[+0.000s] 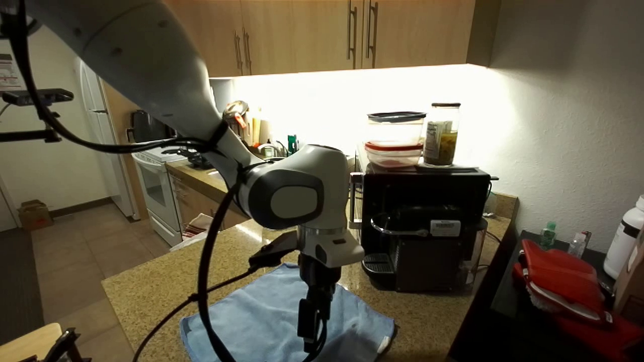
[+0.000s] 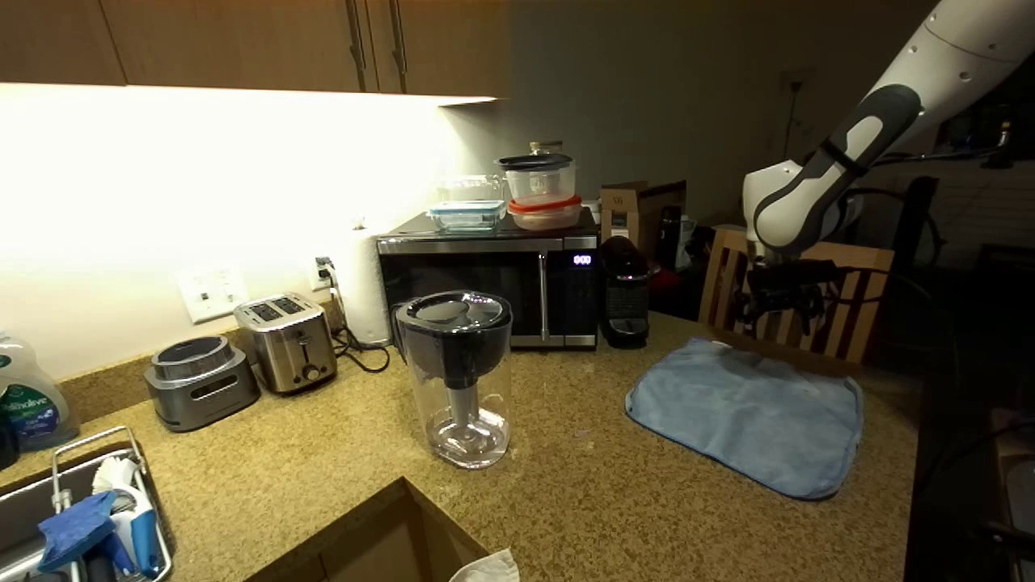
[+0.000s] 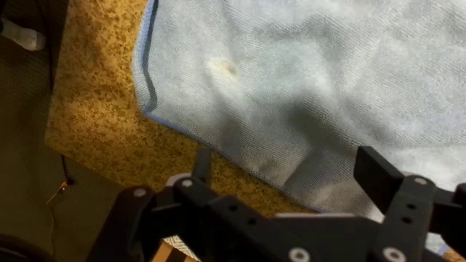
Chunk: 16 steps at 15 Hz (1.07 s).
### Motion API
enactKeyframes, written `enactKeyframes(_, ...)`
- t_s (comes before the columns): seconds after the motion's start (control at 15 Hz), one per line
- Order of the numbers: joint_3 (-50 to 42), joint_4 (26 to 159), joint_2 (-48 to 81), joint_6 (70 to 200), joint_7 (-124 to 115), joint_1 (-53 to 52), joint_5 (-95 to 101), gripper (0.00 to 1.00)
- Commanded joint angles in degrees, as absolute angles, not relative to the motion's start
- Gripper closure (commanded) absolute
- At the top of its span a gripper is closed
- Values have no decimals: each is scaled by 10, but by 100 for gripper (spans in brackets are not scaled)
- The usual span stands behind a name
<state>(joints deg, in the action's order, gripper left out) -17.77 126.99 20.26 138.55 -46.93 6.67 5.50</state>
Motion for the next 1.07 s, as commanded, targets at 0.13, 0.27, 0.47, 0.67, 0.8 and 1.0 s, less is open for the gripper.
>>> enactKeyframes(0.13, -207, 1268, 236, 1420, -575, 48, 68, 0)
enactKeyframes(0.27, -212, 1267, 245, 1420, -604, 45, 66, 0)
enactKeyframes(0.47, -215, 1268, 254, 1423, -636, 41, 68, 0)
enactKeyframes(0.67, -225, 1263, 271, 1440, -672, 36, 76, 0)
enactKeyframes(0.8, -239, 1263, 282, 1464, -696, 28, 88, 0)
enactKeyframes(1.0, -254, 1264, 294, 1489, -723, 16, 107, 0)
